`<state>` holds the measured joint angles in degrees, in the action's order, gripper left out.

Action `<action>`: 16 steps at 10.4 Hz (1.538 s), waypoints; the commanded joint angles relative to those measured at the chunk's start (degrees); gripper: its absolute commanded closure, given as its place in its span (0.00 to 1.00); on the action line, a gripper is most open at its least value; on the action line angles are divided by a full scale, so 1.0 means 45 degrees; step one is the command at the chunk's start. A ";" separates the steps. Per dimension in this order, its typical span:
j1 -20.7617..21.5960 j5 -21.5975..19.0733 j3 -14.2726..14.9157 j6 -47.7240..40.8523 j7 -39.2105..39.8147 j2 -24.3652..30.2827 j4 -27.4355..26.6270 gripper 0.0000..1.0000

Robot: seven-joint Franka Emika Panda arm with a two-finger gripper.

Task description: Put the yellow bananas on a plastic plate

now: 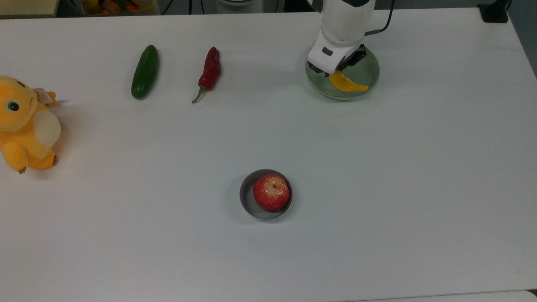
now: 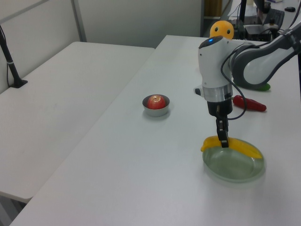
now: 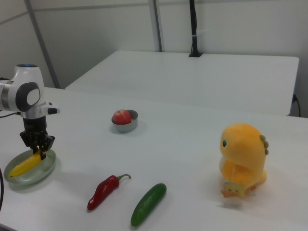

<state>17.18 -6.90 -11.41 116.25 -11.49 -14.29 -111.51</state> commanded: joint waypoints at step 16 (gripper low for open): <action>-0.1063 0.0517 0.4486 -0.6986 0.1509 0.3604 0.5286 0.00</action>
<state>12.68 -4.54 6.06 86.27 -10.84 1.78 -90.05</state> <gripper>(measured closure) 0.000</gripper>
